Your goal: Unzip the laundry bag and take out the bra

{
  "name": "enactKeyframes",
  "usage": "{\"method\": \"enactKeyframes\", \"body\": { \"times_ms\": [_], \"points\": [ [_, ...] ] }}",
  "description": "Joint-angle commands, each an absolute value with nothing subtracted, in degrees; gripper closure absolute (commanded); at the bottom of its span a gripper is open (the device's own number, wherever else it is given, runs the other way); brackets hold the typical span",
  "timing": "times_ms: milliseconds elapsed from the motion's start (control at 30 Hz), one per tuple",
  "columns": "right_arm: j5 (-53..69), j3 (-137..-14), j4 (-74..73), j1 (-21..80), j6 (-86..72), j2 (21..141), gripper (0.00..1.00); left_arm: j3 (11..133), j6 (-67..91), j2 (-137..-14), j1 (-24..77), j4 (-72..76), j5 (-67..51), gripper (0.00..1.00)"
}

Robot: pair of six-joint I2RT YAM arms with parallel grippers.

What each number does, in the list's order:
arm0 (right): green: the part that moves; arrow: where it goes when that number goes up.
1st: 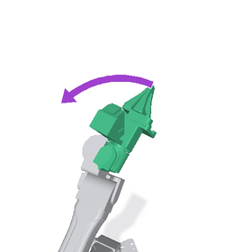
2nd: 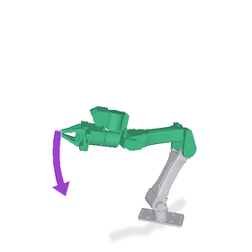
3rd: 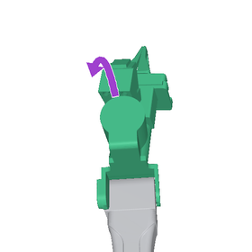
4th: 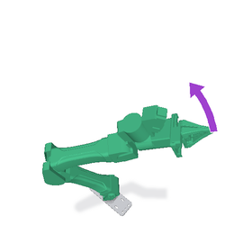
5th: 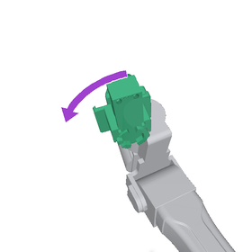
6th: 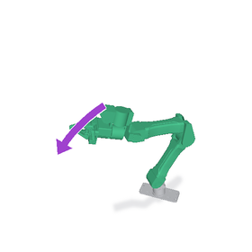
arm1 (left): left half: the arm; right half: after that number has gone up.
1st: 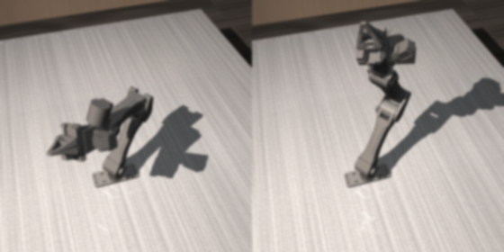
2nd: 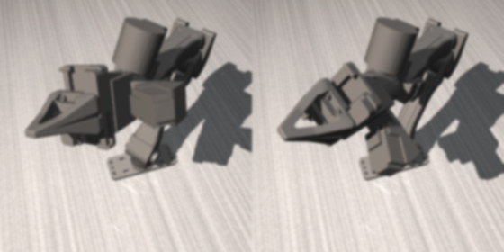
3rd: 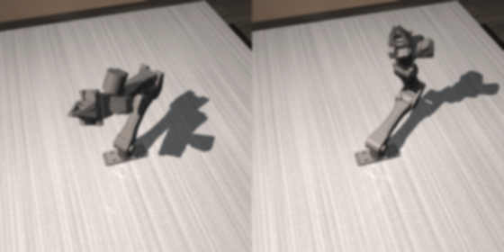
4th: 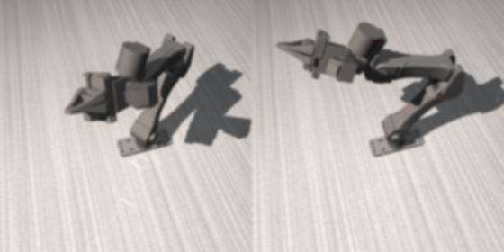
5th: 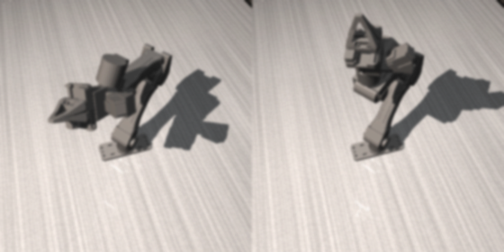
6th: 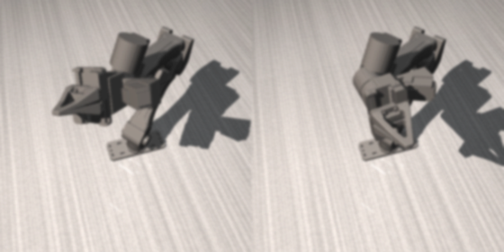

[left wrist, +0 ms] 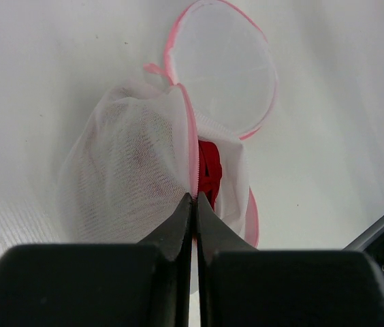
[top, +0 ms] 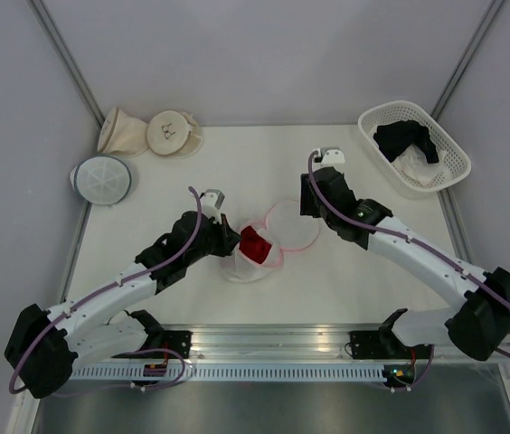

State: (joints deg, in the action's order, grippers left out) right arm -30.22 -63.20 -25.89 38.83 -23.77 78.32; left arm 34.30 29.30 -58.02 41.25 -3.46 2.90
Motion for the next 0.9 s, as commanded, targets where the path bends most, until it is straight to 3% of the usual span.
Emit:
{"method": "enactKeyframes", "body": {
  "times_ms": [0,433,867],
  "points": [
    [-13.22,-61.09,-18.47,40.78,-22.5,72.25,0.4,34.19,29.97,-57.39,41.48,-3.87,2.02,0.98],
    [-0.18,-50.72,-2.74,50.0,-31.9,80.33,0.41,33.4,32.87,-58.62,41.48,-3.34,0.53,0.98],
    [-2.01,-50.0,3.08,53.87,-36.83,89.72,0.46,31.91,33.84,-55.55,41.48,-3.25,0.35,0.98]
  ]
}}
